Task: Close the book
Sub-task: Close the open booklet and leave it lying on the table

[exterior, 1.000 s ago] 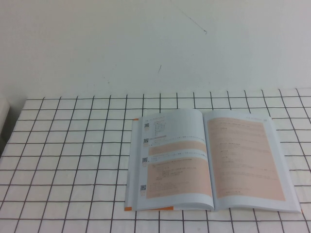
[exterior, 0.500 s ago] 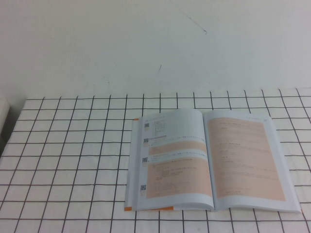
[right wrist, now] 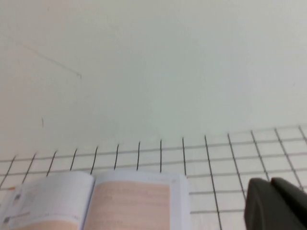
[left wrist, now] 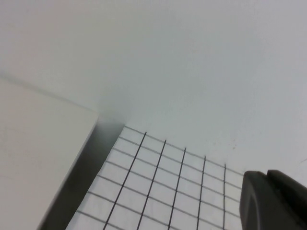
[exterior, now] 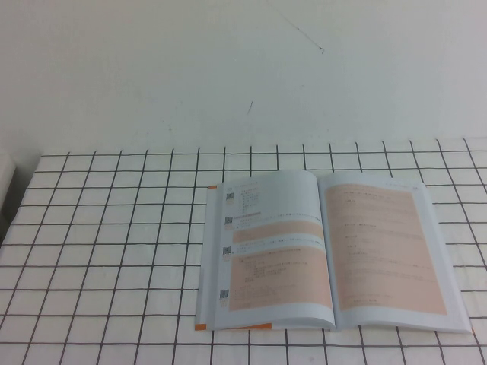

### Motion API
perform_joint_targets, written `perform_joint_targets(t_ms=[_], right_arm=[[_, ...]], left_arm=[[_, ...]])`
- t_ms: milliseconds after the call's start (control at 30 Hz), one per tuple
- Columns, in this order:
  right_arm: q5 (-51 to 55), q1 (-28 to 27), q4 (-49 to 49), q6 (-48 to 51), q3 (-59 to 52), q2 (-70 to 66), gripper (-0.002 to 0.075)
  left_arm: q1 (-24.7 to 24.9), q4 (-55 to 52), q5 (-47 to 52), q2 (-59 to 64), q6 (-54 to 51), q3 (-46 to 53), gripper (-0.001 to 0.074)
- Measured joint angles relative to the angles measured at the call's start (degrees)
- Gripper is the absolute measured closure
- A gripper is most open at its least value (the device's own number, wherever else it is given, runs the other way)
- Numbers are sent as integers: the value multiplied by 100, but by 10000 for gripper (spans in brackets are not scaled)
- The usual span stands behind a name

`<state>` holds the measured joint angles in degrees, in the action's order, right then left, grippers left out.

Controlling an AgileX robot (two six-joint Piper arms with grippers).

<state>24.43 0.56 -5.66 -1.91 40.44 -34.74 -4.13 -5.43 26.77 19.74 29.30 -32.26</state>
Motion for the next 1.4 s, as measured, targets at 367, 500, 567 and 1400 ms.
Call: perform_joint_targets(t_ms=[367, 500, 567, 1400], right_arm=[[1104, 214, -1736, 2308, 121, -1644, 729], [1512, 234, -2735, 3441, 503, -2488, 729], [1633, 246, -3325, 3926, 670, -2884, 729], [1180, 1437, -3726, 4753, 2095, -6646, 729]], left_arm=[[0, 605, -280, 499, -447, -14, 738], [0, 1664, 17, 1026, -1653, -14, 738], [0, 2344, 168, 1362, -2366, -14, 738], [0, 7784, 924, 5553, -8183, -584, 738]])
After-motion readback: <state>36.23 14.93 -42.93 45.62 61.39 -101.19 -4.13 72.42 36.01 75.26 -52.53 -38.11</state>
